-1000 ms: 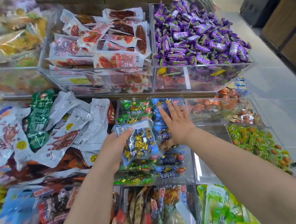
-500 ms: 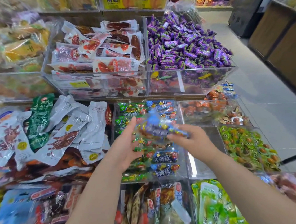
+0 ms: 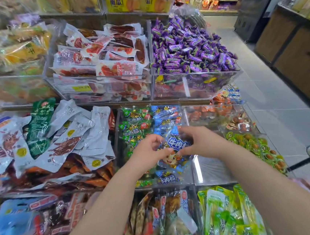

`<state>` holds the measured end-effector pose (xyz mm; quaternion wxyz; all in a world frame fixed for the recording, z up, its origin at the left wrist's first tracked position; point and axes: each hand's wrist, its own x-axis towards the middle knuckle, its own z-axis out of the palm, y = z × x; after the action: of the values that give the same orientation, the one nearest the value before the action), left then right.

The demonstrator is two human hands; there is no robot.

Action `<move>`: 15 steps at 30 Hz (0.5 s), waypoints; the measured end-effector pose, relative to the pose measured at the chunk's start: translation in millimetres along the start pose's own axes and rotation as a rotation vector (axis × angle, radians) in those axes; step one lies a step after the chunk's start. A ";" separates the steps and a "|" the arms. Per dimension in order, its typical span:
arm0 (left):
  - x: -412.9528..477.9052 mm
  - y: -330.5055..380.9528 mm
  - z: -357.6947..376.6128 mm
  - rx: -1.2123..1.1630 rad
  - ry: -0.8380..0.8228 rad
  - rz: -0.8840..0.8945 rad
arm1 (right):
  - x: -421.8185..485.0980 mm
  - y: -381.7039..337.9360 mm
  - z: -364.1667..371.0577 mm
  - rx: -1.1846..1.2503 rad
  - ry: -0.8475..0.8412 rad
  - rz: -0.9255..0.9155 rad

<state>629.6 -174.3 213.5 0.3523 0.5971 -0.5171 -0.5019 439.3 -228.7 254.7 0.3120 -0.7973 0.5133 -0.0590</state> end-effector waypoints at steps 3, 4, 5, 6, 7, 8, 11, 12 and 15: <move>12.3 -11.0 -1.6 0.523 0.021 0.188 | 6.3 8.3 -15.3 -0.169 0.074 0.058; 18.3 -16.7 -3.7 0.744 -0.003 0.254 | 9.3 12.3 -23.3 -0.179 0.141 0.093; 24.2 -22.6 -5.6 0.964 -0.051 0.297 | 12.7 15.5 -31.1 -0.206 0.204 0.115; 29.8 -28.7 -6.7 1.137 -0.112 0.303 | 16.6 17.0 -36.8 -0.245 0.241 0.115; 34.1 -34.5 -7.9 1.245 -0.164 0.290 | 20.9 16.5 -39.4 -0.287 0.245 0.090; 36.8 -39.4 -8.8 1.301 -0.195 0.276 | 25.3 13.5 -38.9 -0.324 0.210 0.051; 37.6 -49.7 -14.2 1.296 -0.183 0.277 | 41.1 2.3 -25.3 -0.420 0.034 -0.025; 35.8 -53.2 -16.5 1.277 -0.172 0.275 | 45.9 -0.6 -19.6 -0.454 -0.006 -0.035; 27.3 -64.5 -23.4 1.233 -0.141 0.237 | 57.3 -4.9 -6.2 -0.513 -0.065 -0.056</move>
<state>668.1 -189.1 152.3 -0.0384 0.5947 -0.7958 -0.1076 467.2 -279.1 249.4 0.1142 -0.8657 0.4790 0.0904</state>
